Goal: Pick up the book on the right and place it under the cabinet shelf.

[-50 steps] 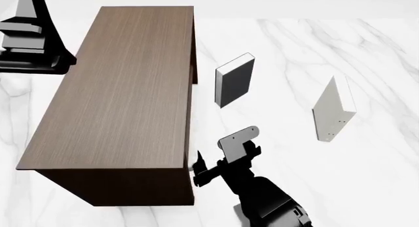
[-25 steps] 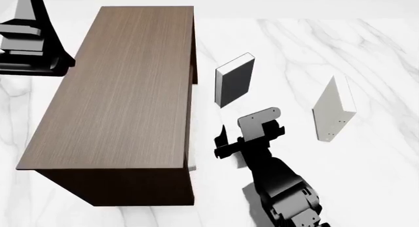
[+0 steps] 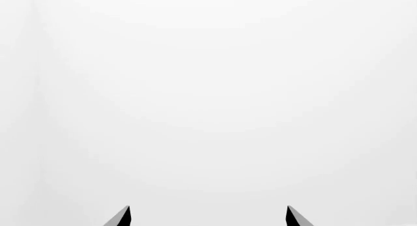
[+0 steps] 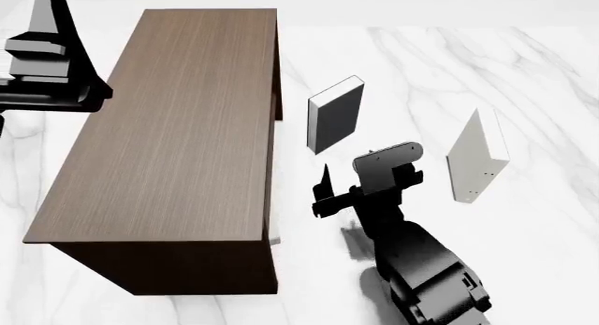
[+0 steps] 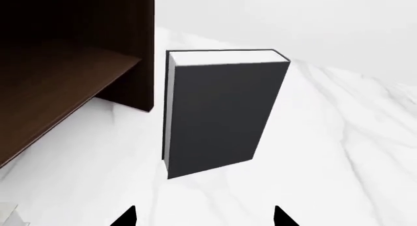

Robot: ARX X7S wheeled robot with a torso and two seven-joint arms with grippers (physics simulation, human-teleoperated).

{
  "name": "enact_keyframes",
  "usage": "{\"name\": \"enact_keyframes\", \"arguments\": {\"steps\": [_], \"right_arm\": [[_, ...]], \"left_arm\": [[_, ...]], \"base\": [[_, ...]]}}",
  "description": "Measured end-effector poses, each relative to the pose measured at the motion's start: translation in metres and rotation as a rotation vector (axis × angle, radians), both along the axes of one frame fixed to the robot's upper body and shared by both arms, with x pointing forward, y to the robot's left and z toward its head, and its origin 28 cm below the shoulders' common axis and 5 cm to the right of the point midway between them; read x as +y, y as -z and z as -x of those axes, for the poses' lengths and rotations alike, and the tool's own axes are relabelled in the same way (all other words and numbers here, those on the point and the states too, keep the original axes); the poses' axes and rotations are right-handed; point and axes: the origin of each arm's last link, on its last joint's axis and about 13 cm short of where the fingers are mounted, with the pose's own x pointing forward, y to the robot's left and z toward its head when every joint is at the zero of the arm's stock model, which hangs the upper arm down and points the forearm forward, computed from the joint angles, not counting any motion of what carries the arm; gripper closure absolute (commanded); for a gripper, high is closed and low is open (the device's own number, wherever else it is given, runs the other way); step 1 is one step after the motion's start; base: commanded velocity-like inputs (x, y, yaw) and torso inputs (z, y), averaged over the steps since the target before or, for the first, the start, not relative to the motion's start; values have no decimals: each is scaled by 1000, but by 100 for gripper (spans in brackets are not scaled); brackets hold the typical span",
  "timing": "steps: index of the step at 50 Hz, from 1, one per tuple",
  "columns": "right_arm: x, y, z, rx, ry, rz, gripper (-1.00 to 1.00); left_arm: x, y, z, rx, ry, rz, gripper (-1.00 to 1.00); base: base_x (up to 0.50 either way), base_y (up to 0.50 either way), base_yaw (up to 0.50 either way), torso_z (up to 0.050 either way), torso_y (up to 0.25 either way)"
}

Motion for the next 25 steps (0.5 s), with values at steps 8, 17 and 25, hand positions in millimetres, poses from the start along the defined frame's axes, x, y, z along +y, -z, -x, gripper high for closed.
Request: {"name": "enact_keyframes", "arguments": {"steps": [8,17,25], "right_arm": [[-4,-15,8,-39,1,-19,-100],[-10,-40,18,-103,11,-53,-100],[-16,-65,27,-175,21,-80,-100]], "left_arm": [[0,2,-1,4,0,1,-100],[-1,2,-2,13,-1,3,-100],[-2,2,-3,23,-2,3,-100]], "base": [[0,0,0,0,0],[0,0,0,0,0],[0,0,0,0,24]]}}
